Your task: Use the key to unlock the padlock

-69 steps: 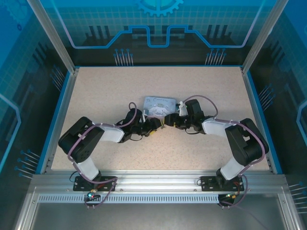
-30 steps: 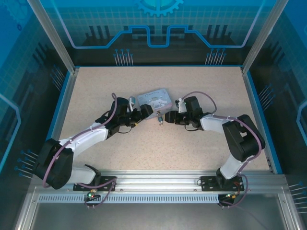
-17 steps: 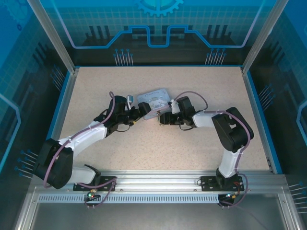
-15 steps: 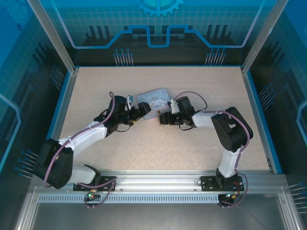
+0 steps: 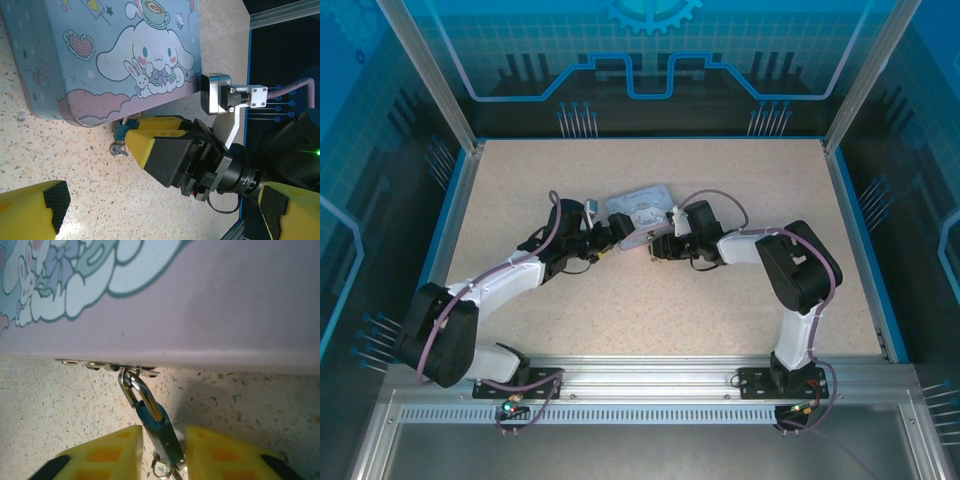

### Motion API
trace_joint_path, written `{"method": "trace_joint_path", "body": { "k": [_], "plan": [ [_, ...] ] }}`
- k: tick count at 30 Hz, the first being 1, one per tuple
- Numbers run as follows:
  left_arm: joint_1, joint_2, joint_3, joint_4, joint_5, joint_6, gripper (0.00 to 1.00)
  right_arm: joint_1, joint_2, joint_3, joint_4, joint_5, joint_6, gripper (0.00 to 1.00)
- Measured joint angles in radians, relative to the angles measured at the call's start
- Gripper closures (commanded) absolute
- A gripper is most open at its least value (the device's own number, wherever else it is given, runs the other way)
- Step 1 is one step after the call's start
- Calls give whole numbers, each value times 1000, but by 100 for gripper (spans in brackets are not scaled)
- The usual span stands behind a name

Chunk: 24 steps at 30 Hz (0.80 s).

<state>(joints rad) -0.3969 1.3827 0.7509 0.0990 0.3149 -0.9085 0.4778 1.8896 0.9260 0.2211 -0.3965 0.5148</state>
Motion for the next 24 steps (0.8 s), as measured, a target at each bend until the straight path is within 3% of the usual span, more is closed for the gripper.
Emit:
{"method": "trace_joint_path", "body": {
  "k": [7, 12, 15, 19, 24],
  "plan": [
    [2, 8, 0, 11, 4, -1, 1, 0, 0, 0, 2, 0, 2, 88],
    [3, 9, 0, 11, 4, -1, 1, 0, 0, -3, 9, -2, 9, 91],
    [5, 10, 0, 11, 4, -1, 1, 0, -1, -7, 14, -3, 16, 90],
    [8, 10, 0, 11, 3, -1, 1, 0, -13, -17, 13, -3, 37, 79],
    [9, 10, 0, 11, 3, -1, 1, 0, -23, -18, 11, -3, 51, 77]
  ]
}}
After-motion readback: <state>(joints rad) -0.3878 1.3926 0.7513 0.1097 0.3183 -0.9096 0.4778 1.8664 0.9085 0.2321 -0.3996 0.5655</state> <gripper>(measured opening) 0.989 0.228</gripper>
